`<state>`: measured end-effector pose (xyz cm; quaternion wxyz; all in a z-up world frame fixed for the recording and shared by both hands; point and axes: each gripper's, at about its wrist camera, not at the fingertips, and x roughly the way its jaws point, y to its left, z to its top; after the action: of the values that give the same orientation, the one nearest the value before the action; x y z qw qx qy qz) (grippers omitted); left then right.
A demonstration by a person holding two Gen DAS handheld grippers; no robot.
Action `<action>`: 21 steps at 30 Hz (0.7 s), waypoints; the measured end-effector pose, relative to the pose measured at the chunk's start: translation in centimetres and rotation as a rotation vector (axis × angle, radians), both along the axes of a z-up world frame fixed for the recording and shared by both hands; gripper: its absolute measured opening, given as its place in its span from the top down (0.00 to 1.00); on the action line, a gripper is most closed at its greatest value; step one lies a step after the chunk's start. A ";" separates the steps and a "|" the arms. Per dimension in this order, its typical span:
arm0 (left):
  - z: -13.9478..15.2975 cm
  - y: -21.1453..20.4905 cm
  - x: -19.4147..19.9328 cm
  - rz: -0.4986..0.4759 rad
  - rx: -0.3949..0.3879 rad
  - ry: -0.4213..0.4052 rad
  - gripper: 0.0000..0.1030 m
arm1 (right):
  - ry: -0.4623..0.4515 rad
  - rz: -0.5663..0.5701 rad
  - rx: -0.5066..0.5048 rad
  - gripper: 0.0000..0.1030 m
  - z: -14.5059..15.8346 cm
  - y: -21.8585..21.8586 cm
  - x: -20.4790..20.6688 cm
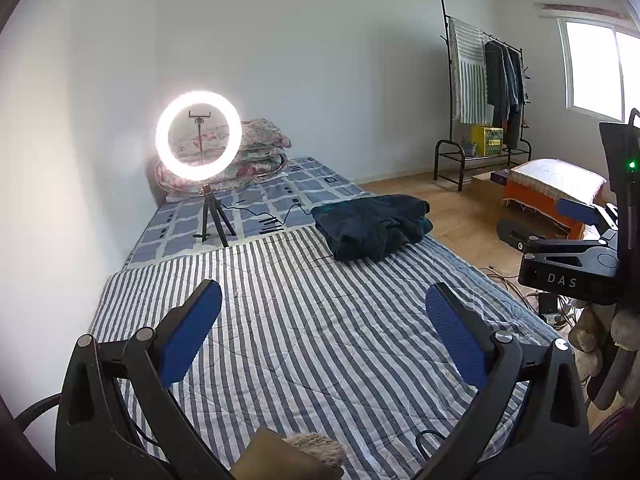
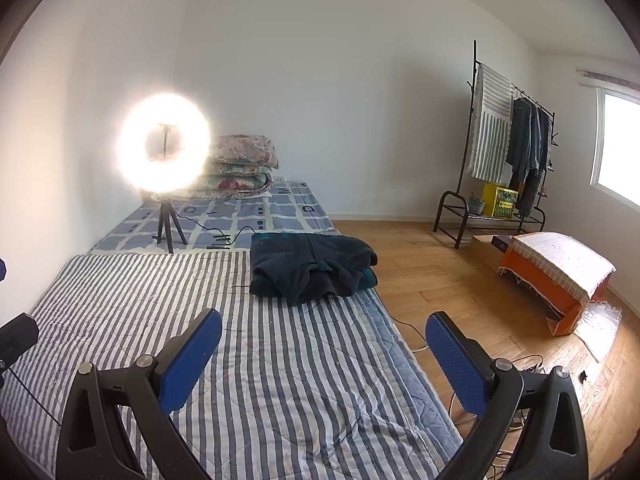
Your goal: Fold large clothes
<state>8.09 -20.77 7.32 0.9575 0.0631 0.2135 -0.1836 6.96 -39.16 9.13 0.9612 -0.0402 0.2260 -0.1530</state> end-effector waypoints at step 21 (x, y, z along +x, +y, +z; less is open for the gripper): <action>0.0 0.1 0.2 0.005 0.000 -0.002 0.00 | 0.002 -0.007 0.005 0.00 0.0 -0.2 -0.2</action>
<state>8.25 -20.66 7.31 0.9581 0.0626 0.2128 -0.1813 6.80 -39.34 9.18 0.9605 -0.0372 0.2276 -0.1556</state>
